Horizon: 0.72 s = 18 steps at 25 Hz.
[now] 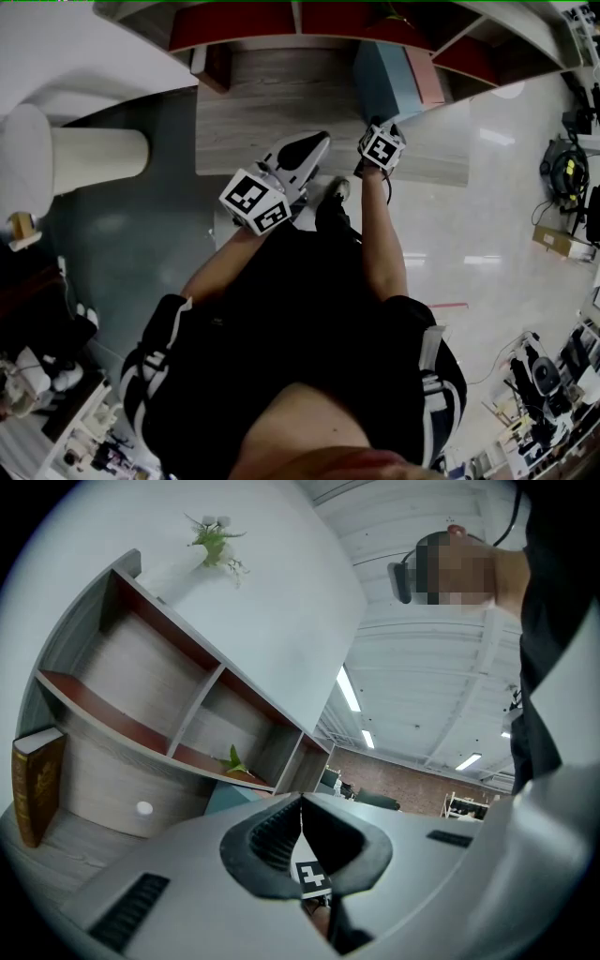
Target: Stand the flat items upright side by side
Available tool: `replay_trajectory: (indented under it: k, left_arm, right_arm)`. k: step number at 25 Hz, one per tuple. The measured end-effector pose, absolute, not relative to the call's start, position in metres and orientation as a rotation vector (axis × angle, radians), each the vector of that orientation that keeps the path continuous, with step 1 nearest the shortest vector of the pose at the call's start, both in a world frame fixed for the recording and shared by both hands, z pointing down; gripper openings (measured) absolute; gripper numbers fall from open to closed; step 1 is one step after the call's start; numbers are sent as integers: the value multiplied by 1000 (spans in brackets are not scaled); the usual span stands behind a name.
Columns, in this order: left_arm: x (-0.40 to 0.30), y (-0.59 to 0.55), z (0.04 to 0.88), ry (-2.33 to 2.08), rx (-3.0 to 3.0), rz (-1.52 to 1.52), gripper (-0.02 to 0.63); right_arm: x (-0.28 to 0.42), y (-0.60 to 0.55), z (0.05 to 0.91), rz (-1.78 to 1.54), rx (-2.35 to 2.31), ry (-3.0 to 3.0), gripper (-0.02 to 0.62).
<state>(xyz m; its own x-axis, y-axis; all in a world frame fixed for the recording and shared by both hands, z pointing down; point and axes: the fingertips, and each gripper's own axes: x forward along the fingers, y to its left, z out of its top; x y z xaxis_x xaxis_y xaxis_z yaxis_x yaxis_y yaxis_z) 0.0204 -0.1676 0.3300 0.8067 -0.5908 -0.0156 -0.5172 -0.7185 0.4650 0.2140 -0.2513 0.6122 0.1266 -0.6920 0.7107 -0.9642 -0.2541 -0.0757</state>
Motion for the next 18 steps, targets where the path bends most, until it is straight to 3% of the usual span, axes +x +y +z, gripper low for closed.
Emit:
replay_trajectory:
  k: [18]
  left_arm:
    - [16, -166, 329, -833, 2546, -251, 25]
  right_arm:
    - [205, -228, 605, 878, 1941, -1653, 250]
